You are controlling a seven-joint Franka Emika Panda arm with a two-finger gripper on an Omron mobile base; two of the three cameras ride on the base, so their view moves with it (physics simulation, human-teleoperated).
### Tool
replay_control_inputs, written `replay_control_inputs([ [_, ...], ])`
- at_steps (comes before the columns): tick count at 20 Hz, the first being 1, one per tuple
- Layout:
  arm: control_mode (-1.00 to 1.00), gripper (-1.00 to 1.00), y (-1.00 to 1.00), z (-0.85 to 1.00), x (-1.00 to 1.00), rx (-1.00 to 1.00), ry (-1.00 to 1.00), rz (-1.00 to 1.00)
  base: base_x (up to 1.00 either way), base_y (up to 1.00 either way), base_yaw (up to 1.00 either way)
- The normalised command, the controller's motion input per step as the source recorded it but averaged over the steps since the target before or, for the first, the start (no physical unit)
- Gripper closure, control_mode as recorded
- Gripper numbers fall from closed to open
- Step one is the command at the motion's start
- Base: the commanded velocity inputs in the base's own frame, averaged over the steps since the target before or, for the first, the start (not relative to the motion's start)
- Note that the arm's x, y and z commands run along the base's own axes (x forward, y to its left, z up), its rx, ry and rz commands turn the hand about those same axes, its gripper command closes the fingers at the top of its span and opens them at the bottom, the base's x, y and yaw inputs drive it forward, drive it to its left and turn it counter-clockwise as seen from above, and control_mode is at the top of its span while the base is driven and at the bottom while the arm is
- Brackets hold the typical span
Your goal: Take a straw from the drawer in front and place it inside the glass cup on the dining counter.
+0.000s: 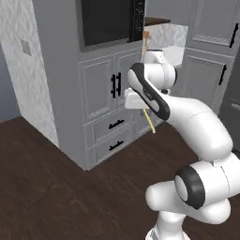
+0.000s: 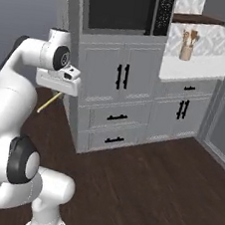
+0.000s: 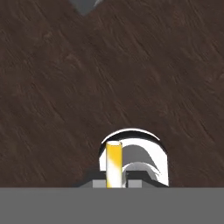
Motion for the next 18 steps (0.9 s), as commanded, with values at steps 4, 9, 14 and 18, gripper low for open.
replay_control_inputs([
  [4, 1.00, 1.00, 0.00, 0.00, 0.00, 0.00, 0.00, 0.00, 0.00, 0.81, 0.78],
  [9, 1.00, 1.00, 0.00, 0.00, 0.00, 0.00, 0.00, 0.00, 0.29, 0.68, 0.72],
  [14, 1.00, 1.00, 0.00, 0.00, 0.00, 0.00, 0.00, 0.00, 0.98, 0.12, 0.54],
  [18, 1.00, 1.00, 0.00, 0.00, 0.00, 0.00, 0.00, 0.00, 1.00, 0.00, 0.38],
])
